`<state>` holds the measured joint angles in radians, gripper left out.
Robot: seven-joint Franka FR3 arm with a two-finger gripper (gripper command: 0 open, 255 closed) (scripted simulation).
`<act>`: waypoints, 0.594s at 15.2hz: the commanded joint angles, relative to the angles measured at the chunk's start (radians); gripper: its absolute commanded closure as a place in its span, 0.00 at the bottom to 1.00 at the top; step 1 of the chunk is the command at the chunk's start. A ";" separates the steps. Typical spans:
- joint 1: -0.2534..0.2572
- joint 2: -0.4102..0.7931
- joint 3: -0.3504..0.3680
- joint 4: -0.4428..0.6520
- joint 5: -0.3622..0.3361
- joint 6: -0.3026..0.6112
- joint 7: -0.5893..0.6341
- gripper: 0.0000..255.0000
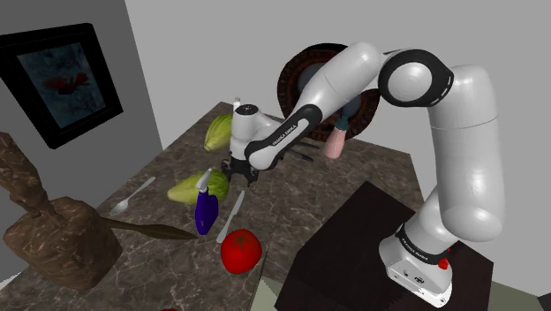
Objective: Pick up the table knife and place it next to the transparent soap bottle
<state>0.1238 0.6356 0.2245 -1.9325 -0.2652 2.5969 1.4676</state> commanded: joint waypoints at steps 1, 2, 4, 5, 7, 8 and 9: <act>0.020 0.059 0.015 0.000 0.001 -0.016 0.002 1.00; 0.025 0.038 0.014 -0.051 -0.004 0.014 0.017 1.00; 0.042 0.069 0.013 0.010 -0.004 -0.015 0.023 1.00; 0.035 0.083 0.017 0.045 0.001 -0.037 0.009 1.00; 0.042 0.103 0.012 0.069 -0.002 -0.043 0.012 1.00; 0.046 0.094 0.017 0.073 0.002 -0.056 0.017 1.00; 0.031 0.056 0.002 0.071 0.001 0.109 0.018 1.00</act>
<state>0.1529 0.6889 0.2252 -1.8600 -0.2643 2.7071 1.4860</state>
